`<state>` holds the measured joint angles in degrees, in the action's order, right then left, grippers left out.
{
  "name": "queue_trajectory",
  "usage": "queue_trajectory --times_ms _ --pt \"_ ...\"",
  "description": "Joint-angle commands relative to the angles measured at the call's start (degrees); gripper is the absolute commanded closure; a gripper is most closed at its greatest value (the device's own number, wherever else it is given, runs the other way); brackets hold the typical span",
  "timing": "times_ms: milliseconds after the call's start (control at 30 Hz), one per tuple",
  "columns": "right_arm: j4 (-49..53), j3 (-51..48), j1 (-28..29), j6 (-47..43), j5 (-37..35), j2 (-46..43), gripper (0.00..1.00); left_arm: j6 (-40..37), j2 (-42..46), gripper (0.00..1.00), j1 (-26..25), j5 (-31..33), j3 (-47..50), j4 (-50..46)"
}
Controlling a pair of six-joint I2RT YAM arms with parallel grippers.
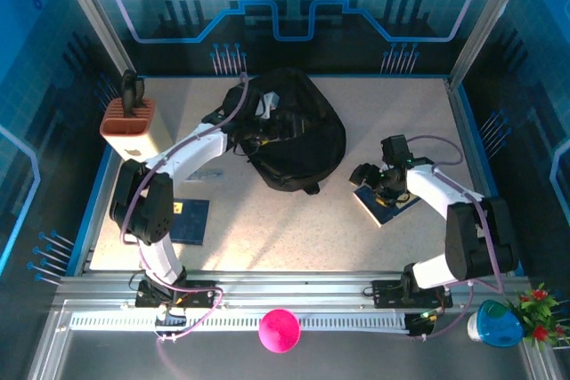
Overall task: Pack the student bag
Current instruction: Move the book to the middle-right of the table.
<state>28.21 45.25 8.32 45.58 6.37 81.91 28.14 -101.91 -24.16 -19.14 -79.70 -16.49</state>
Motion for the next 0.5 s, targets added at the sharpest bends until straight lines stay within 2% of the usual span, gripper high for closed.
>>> queue_trajectory --times_ms 0,200,467 --pt "3.3 3.7 -2.4 -2.1 -7.8 -2.3 0.1 -0.9 -2.2 0.01 -2.4 -2.4 -3.7 -2.0" --pt "3.0 10.6 -9.4 -5.7 -6.7 4.7 0.11 -0.8 -4.0 0.01 -6.0 -2.3 -6.2 -2.8" --pt "4.8 21.2 -11.6 -11.6 -7.1 19.3 0.11 -1.3 -5.1 0.01 -7.5 -3.2 -8.0 -4.2"
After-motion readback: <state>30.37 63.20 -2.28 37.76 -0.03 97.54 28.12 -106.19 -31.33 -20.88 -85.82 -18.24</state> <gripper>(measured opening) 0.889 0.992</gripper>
